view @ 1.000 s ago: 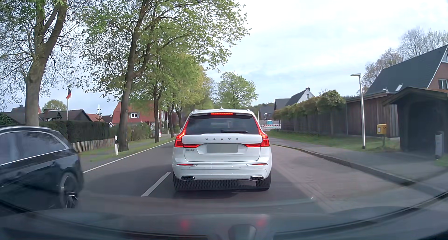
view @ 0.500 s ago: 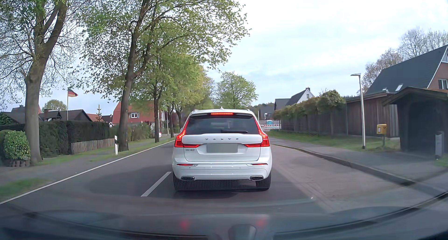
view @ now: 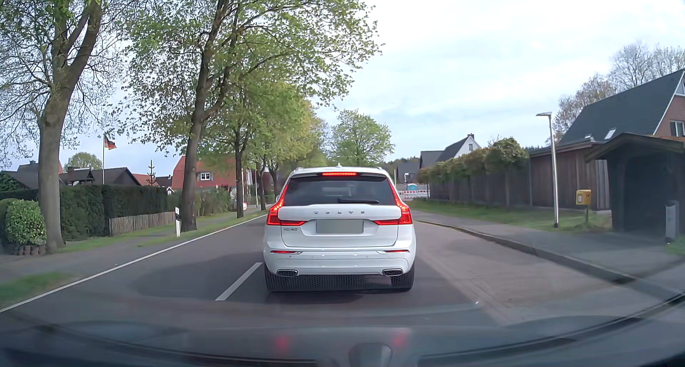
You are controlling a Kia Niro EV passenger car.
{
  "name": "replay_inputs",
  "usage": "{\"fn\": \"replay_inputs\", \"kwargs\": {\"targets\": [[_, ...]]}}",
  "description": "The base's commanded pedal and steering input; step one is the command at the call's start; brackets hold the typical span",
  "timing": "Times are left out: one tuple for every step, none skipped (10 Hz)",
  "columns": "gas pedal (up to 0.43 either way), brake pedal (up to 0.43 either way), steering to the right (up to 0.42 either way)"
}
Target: Follow the waypoints while adhering to traffic rules and regulations
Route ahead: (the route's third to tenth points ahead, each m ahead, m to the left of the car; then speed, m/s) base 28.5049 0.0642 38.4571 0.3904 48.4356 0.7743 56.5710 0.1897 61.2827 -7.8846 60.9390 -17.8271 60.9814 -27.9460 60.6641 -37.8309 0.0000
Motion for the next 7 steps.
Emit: {"fn": "replay_inputs", "kwargs": {"targets": [[0.000,0.274,-0.001],[0.000,0.274,-0.001],[0.000,0.274,-0.001],[0.000,0.274,-0.001],[0.000,0.274,-0.001],[0.000,0.280,-0.001],[0.000,0.280,-0.001]]}}
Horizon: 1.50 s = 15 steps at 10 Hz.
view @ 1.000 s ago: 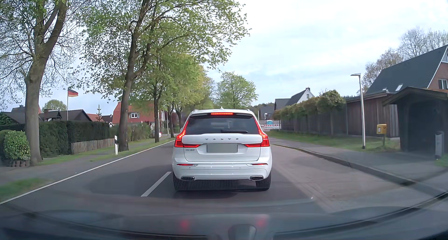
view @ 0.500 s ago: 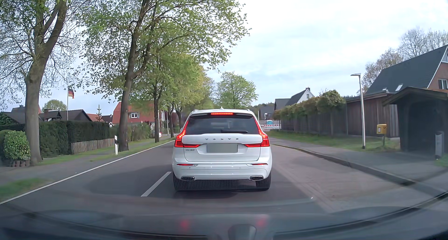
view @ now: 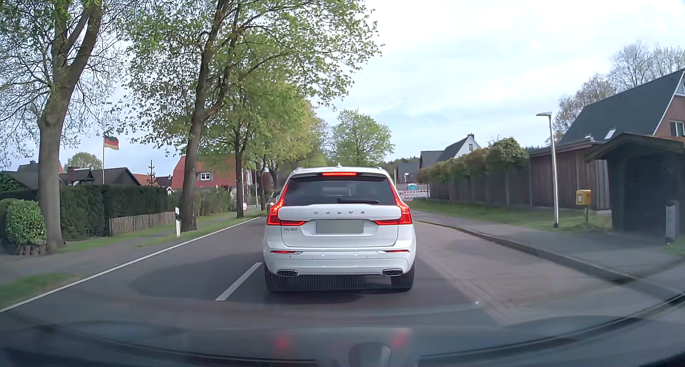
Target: Follow the waypoints while adhering to traffic rules and regulations
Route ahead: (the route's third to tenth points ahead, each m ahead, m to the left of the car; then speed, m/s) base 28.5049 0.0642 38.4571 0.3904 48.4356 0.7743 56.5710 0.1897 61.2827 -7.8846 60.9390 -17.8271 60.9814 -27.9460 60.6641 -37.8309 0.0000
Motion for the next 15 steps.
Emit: {"fn": "replay_inputs", "kwargs": {"targets": [[0.000,0.274,-0.001],[0.000,0.274,-0.001],[0.000,0.274,-0.001],[0.000,0.274,-0.001],[0.000,0.274,-0.001],[0.000,0.274,-0.001],[0.000,0.274,-0.001],[0.000,0.274,-0.001],[0.000,0.274,-0.001],[0.000,0.274,-0.001],[0.000,0.274,-0.001],[0.000,0.274,-0.001],[0.000,0.274,-0.001],[0.000,0.274,-0.001],[0.000,0.274,-0.001]]}}
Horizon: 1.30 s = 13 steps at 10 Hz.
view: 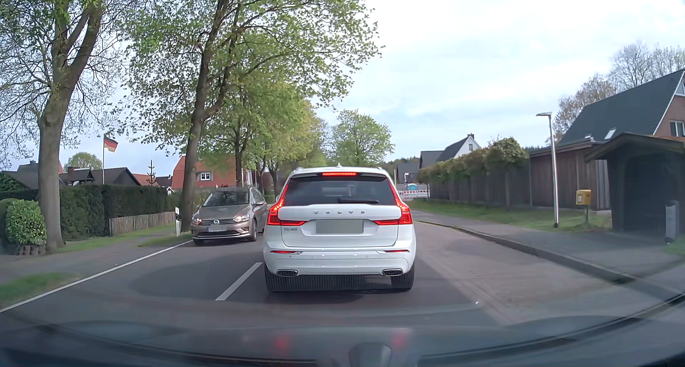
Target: Follow the waypoints while adhering to traffic rules and regulations
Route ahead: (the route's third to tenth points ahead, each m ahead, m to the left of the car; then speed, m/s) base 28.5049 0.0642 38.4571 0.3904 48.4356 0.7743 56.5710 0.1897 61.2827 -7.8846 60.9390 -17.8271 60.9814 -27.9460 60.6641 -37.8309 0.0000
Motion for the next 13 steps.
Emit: {"fn": "replay_inputs", "kwargs": {"targets": [[0.000,0.274,-0.001],[0.000,0.274,-0.001],[0.000,0.274,-0.001],[0.000,0.274,-0.001],[0.000,0.274,-0.001],[0.000,0.274,-0.001],[0.000,0.274,-0.001],[0.000,0.274,-0.001],[0.000,0.274,-0.001],[0.000,0.274,-0.001],[0.000,0.274,-0.001],[0.000,0.274,-0.001],[0.000,0.274,-0.001]]}}
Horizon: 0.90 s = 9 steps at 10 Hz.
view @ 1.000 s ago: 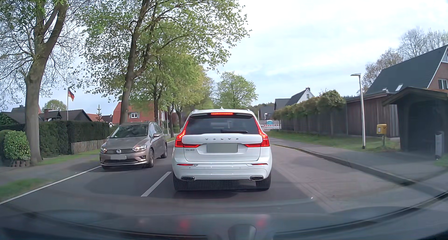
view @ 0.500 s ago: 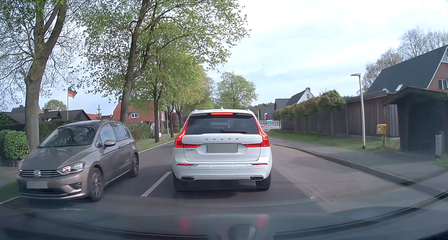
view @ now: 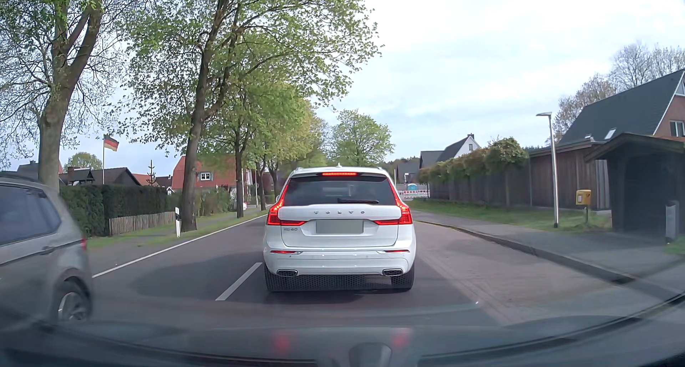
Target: Follow the waypoints while adhering to traffic rules and regulations
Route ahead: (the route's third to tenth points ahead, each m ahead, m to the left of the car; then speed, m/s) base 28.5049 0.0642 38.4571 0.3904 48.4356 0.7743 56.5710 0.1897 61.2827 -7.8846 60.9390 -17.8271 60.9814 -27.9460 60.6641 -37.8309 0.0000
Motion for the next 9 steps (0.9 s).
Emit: {"fn": "replay_inputs", "kwargs": {"targets": [[0.000,0.274,-0.001],[0.000,0.274,-0.001],[0.000,0.274,-0.001],[0.000,0.274,-0.001],[0.000,0.274,-0.001],[0.000,0.274,-0.001],[0.000,0.274,-0.001],[0.000,0.274,-0.001],[0.000,0.274,-0.001]]}}
